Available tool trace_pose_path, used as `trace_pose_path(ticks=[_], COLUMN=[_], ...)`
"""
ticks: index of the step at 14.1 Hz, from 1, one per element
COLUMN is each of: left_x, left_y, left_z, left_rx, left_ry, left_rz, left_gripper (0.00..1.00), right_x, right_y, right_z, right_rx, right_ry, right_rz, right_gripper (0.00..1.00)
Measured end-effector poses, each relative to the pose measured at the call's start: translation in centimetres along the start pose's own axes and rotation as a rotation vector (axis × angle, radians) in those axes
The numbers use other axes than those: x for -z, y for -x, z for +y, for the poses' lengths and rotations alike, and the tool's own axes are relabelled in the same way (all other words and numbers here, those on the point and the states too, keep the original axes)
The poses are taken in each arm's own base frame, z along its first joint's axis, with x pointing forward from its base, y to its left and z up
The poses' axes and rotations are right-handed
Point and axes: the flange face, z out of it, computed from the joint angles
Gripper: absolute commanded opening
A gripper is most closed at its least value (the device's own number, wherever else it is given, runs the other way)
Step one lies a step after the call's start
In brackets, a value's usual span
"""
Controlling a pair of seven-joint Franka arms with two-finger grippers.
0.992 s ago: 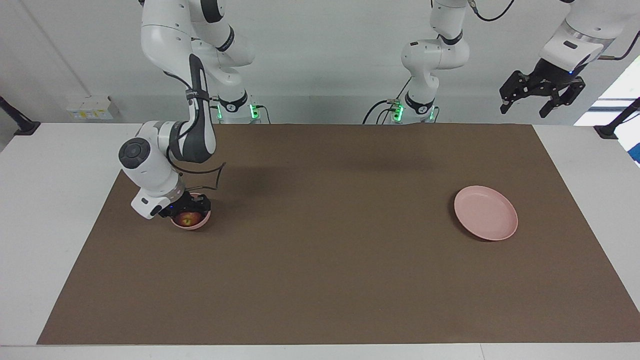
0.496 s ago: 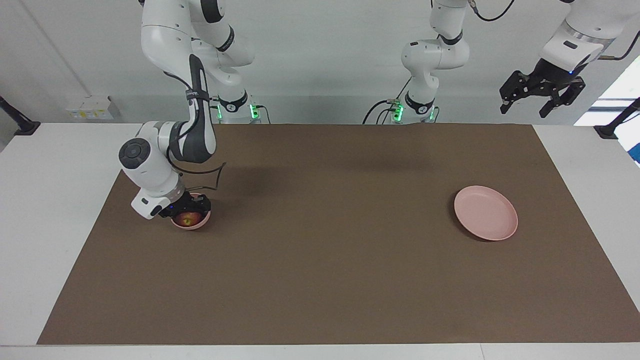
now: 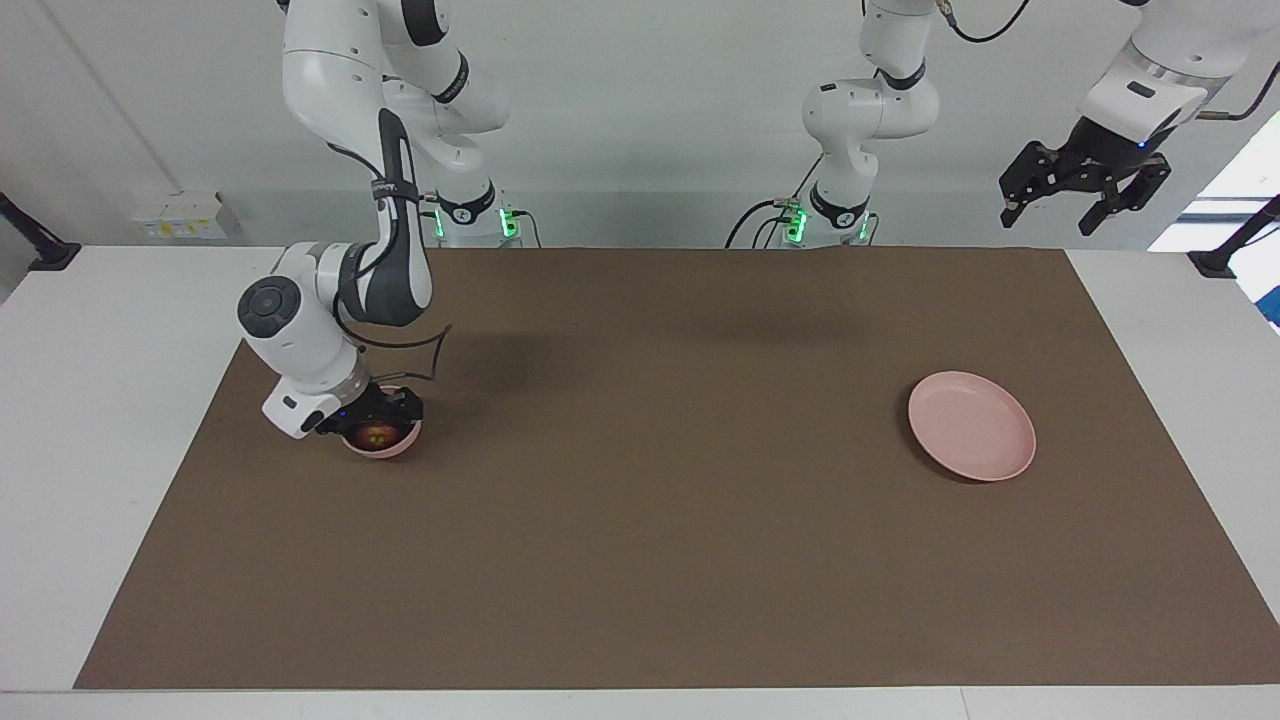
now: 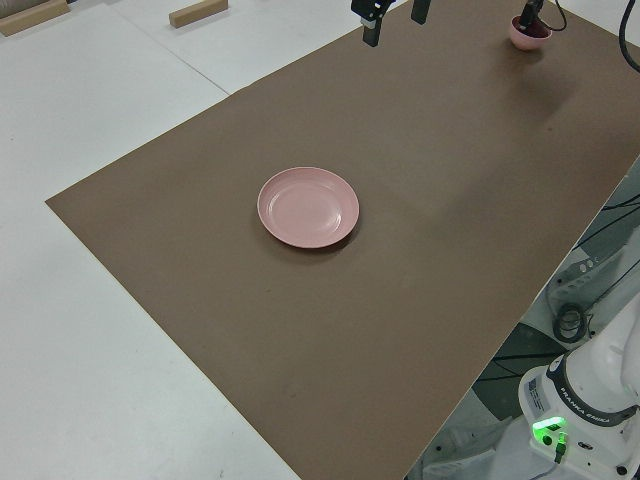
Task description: Move apple from plate to bowl
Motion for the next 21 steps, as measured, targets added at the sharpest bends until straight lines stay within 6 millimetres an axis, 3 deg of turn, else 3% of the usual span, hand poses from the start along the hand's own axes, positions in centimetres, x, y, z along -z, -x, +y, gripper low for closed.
trace_pose_path(ticks=[3, 5, 11, 15, 19, 21], left_x=[0.0, 0.0, 0.0, 0.0, 0.0, 0.0], left_y=[0.0, 0.0, 0.0, 0.0, 0.0, 0.0], left_z=[0.0, 0.0, 0.0, 0.0, 0.0, 0.0], left_rx=[0.000, 0.000, 0.000, 0.000, 0.000, 0.000], left_ry=[0.000, 0.000, 0.000, 0.000, 0.000, 0.000], left_rz=[0.000, 0.000, 0.000, 0.000, 0.000, 0.000], left_gripper=[1.00, 1.00, 1.00, 1.00, 1.00, 1.00], right_x=[0.6, 2.1, 10.3, 17.3, 21.7, 24.3], right_y=[-0.2, -0.3, 1.2, 3.4, 5.5, 6.6], right_z=[0.0, -0.2, -3.2, -4.4, -7.7, -7.8], right_rx=[0.000, -0.019, -0.169, -0.224, -0.233, -0.237], right_ry=[0.002, 0.005, 0.009, 0.056, 0.078, 0.078], right_rz=[0.011, 0.038, 0.072, 0.060, 0.085, 0.077], right_gripper=[1.00, 1.00, 1.00, 1.00, 1.00, 1.00])
